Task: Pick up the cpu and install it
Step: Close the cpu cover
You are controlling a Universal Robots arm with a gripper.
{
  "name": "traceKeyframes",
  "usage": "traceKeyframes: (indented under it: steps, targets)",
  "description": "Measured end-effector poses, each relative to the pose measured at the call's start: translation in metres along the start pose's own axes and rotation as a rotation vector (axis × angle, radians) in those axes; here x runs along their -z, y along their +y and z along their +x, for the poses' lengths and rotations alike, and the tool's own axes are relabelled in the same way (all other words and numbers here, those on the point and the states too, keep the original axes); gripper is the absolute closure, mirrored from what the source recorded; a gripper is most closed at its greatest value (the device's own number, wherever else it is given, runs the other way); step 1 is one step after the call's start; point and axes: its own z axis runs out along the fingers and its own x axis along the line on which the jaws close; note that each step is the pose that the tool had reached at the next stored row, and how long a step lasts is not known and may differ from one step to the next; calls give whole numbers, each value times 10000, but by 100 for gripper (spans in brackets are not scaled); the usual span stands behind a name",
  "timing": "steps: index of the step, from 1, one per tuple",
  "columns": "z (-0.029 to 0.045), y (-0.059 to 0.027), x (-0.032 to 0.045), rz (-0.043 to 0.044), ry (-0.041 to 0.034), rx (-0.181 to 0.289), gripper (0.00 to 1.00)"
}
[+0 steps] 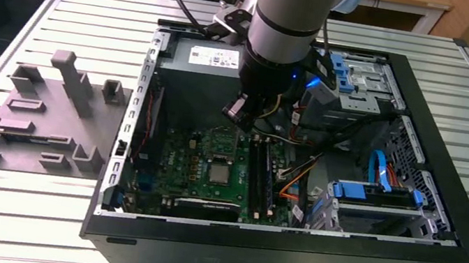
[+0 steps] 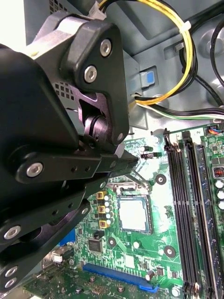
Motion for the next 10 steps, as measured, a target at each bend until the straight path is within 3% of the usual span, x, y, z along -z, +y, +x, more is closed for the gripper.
traceKeyframes:
  steps: [10]
  targets:
    - [8,-2,7,14,28,121,89]
